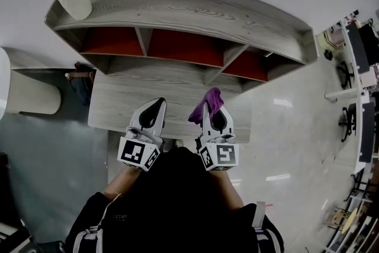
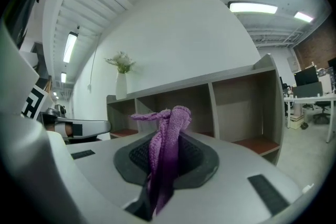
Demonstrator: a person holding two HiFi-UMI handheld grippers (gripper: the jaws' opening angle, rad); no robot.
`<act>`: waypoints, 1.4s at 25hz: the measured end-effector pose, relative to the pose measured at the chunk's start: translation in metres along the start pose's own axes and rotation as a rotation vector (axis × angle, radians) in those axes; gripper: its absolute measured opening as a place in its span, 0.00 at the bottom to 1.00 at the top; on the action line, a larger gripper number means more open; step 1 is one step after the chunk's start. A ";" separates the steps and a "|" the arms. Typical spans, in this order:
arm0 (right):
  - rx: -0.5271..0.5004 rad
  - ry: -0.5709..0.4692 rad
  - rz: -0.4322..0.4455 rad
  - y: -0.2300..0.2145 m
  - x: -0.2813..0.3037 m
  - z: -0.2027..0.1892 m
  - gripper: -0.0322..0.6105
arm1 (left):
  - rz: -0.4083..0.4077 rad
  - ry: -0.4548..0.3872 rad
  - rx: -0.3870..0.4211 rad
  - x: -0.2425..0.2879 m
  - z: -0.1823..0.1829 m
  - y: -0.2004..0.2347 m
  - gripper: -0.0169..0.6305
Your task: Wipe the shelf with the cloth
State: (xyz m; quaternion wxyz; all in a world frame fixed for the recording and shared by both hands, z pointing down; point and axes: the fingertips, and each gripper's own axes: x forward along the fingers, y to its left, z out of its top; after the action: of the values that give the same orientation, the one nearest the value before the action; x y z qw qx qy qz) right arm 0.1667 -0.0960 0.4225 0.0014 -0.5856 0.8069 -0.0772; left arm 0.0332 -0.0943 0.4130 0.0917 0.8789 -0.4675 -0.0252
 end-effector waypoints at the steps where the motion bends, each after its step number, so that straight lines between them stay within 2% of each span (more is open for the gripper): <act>1: 0.004 0.000 -0.015 -0.001 0.005 0.001 0.13 | -0.018 0.005 -0.004 0.004 0.000 0.001 0.03; 10: -0.005 0.003 -0.109 -0.018 0.048 0.003 0.13 | -0.115 0.009 0.004 0.050 0.009 0.021 0.03; 25: -0.023 0.092 -0.244 -0.087 0.096 -0.023 0.13 | -0.143 0.035 -0.011 0.104 0.004 0.037 0.03; 35: -0.022 0.157 -0.276 -0.106 0.120 -0.047 0.13 | -0.151 0.076 -0.017 0.120 -0.005 0.046 0.03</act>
State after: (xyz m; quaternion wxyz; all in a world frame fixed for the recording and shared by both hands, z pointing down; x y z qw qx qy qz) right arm 0.2245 -0.2357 0.4927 -0.0786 -0.6831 0.7172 -0.1134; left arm 0.0641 -0.2180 0.4317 0.1147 0.9112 -0.3957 -0.0026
